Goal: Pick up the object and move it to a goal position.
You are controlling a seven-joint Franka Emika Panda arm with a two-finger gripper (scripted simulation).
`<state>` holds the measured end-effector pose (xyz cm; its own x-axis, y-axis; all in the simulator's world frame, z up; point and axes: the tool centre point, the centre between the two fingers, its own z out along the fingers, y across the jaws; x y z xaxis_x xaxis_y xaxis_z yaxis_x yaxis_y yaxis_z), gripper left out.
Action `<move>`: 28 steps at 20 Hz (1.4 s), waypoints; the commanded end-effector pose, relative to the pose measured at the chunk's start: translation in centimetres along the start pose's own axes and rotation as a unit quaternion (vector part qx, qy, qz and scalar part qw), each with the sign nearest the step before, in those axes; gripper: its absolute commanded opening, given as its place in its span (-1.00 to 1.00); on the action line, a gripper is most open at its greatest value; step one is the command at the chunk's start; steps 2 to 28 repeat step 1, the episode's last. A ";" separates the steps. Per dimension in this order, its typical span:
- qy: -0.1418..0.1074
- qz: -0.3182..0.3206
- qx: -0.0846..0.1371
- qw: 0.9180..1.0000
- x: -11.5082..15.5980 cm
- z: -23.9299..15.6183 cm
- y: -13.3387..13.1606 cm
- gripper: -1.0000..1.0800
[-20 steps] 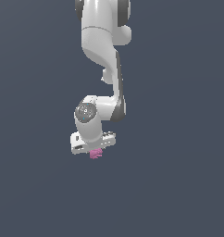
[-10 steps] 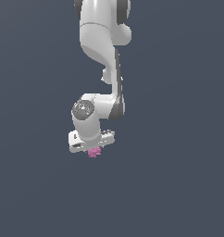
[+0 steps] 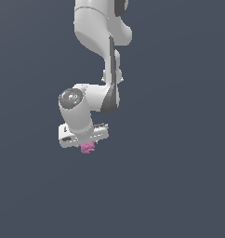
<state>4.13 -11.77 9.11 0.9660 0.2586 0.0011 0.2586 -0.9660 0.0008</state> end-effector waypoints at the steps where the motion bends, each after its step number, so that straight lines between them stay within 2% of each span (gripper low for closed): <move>1: -0.001 -0.001 0.000 1.000 -0.1 -0.3 0.2 -1.00; 28: -0.001 -0.001 0.000 1.000 -0.1 -0.3 0.2 -1.00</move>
